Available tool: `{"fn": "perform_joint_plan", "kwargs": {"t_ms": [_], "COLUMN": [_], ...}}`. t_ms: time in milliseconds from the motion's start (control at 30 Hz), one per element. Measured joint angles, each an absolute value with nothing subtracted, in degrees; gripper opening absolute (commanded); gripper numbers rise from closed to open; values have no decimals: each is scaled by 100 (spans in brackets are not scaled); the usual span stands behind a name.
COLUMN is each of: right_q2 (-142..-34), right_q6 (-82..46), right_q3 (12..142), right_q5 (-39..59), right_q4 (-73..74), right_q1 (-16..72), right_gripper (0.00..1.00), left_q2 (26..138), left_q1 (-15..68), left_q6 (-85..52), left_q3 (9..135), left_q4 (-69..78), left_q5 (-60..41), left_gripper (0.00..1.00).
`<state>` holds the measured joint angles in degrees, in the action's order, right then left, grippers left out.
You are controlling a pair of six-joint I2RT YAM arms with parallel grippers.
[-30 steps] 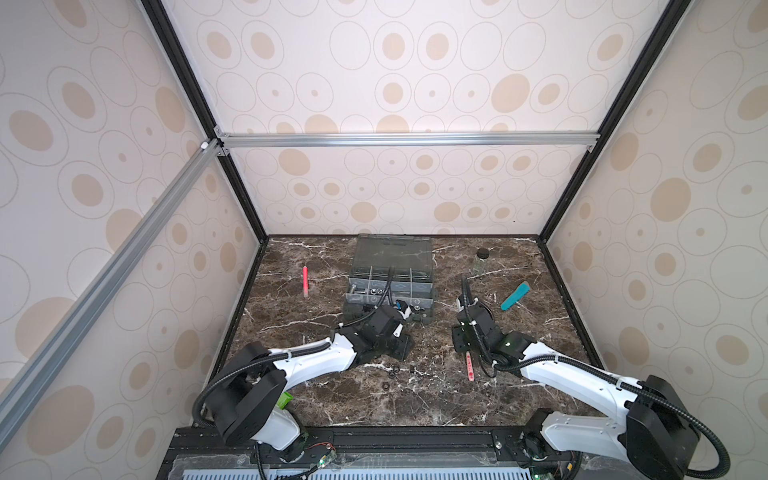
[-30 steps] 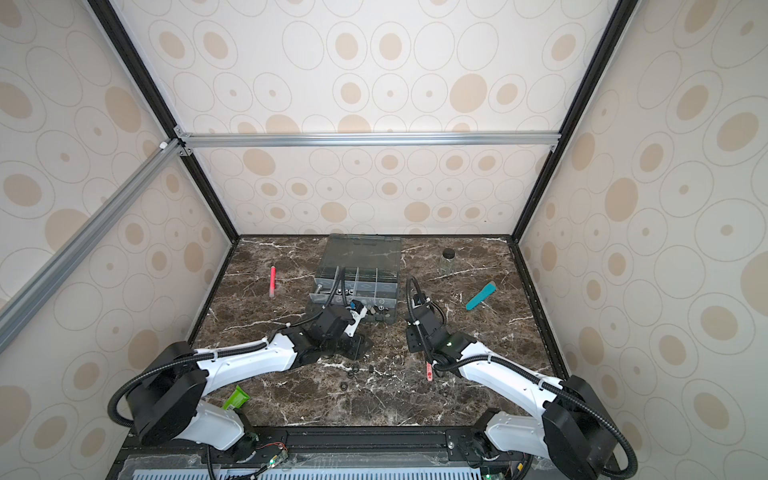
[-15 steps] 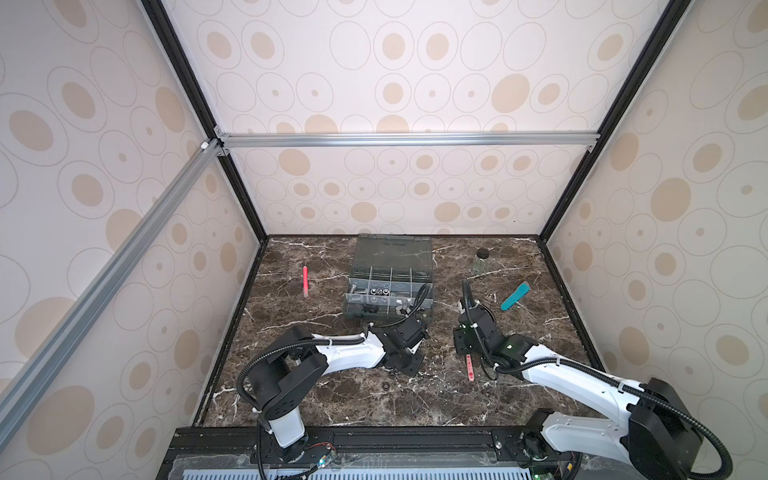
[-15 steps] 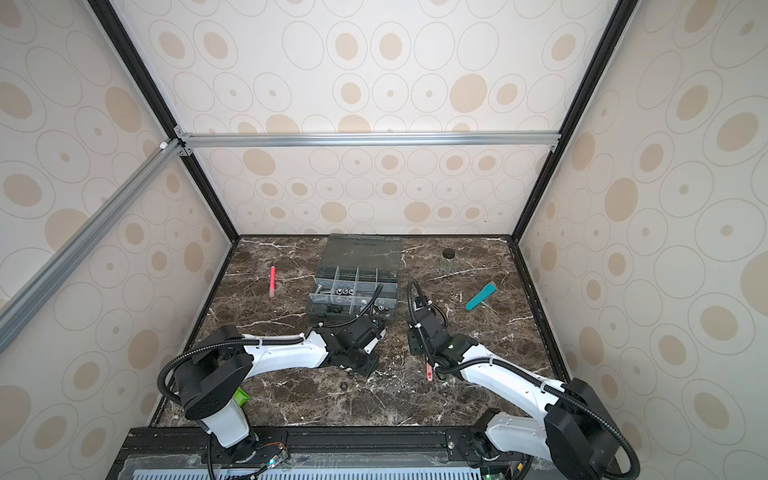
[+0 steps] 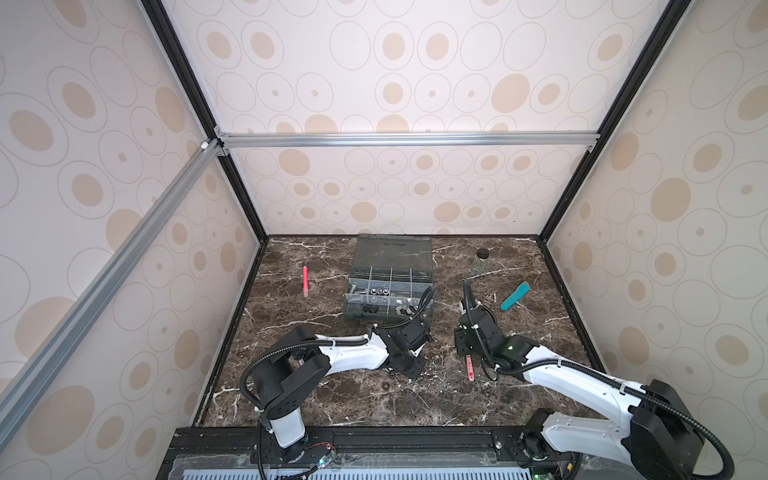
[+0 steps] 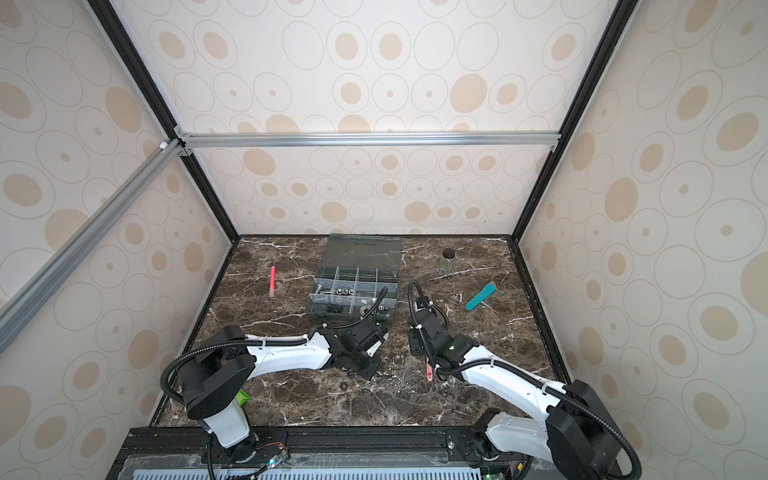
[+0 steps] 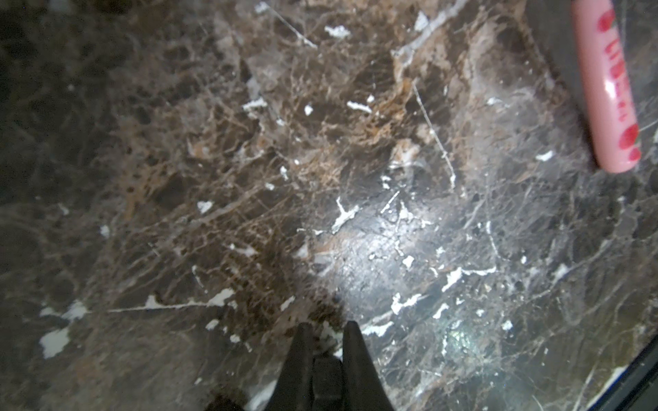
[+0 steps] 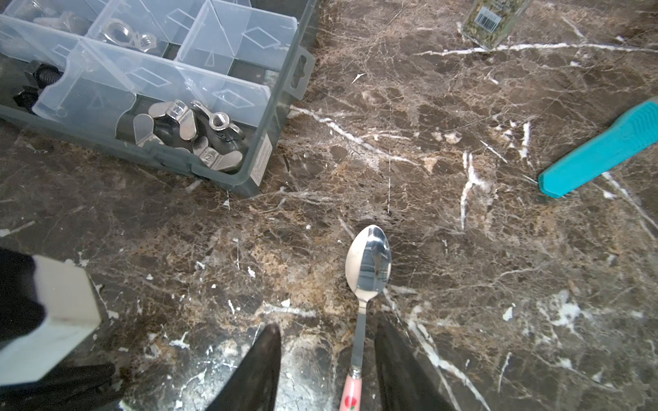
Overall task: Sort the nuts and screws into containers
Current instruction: 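Close the left gripper on the black hex nut, then carry the black nut with the left gripper into the nut compartment, release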
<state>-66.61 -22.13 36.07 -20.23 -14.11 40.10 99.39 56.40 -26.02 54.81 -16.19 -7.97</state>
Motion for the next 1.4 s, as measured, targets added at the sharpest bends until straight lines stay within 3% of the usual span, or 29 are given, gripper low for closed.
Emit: {"fn": "perform_joint_plan", "kwargs": {"t_ms": [300, 500, 867, 1000, 1133, 1267, 1400], "right_q2": [-6635, -6497, -5876, -5651, -5522, -5426, -5380], "right_q6": [-2231, -2228, -2265, -2329, -2383, -2414, -2421], "right_q3": [3588, 3588, 3535, 3404, 3328, 3317, 3308], "right_q5": [-2067, -2104, -2259, -2298, -2342, -2399, -2412], "right_q4": [-1428, -1509, -1774, -1852, -1940, -2036, -2067], "right_q1": [4010, 4010, 4010, 4010, 4010, 4010, 4010], "right_gripper": [47, 47, 47, 47, 47, 48, 48], "left_q2": [9937, 9939, 10167, 10578, 10873, 10991, 10982], "left_q1": [5642, 5400, 3463, 3114, 3079, 3063, 3044], "left_q6": [-2554, -2346, -1835, -1789, -1791, -1852, -1894], "left_q3": [5579, 6351, 7627, 7946, 8014, 8014, 8014], "left_q4": [-1730, -1903, -1389, -1291, -1243, -1168, -1031], "left_q5": [-666, -513, -746, -840, -996, -1135, -1190], "left_gripper": [6, 6, 8, 8, 13, 33, 36]}}
